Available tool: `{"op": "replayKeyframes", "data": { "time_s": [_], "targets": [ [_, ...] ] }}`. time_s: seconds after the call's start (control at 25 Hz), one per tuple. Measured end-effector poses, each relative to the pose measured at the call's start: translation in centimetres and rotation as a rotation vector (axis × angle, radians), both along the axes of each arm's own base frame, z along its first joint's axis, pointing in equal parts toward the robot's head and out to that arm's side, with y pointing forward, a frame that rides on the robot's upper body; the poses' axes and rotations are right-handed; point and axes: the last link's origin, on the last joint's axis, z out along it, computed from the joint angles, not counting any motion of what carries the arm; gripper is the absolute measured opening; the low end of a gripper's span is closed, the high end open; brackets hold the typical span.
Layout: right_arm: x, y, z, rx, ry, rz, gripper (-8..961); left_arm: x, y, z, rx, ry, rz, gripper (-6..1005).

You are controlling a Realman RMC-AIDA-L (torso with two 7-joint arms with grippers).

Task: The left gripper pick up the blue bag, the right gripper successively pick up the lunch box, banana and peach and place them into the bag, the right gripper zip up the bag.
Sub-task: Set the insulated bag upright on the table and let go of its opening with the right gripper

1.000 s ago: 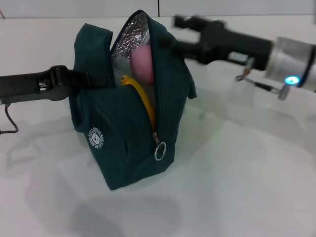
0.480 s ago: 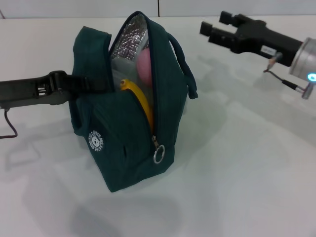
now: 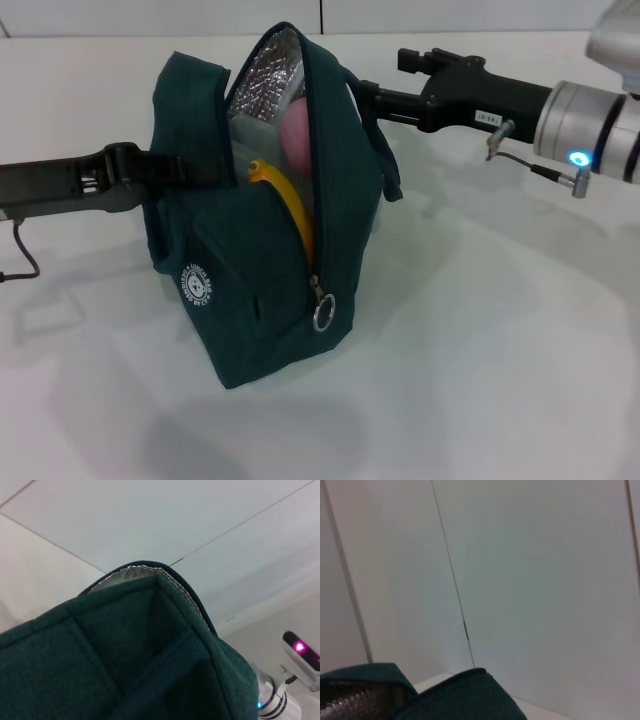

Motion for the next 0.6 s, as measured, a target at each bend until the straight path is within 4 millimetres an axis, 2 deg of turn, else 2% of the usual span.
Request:
{"op": "replayKeyframes", "data": {
  "time_s": [0.6],
  "targets": [
    [-1.4, 0.8, -1.6, -0.002, -0.121, 0.044, 778, 0.1, 0.0, -0.2, -0.001, -0.004, -0.001, 44]
  ]
}}
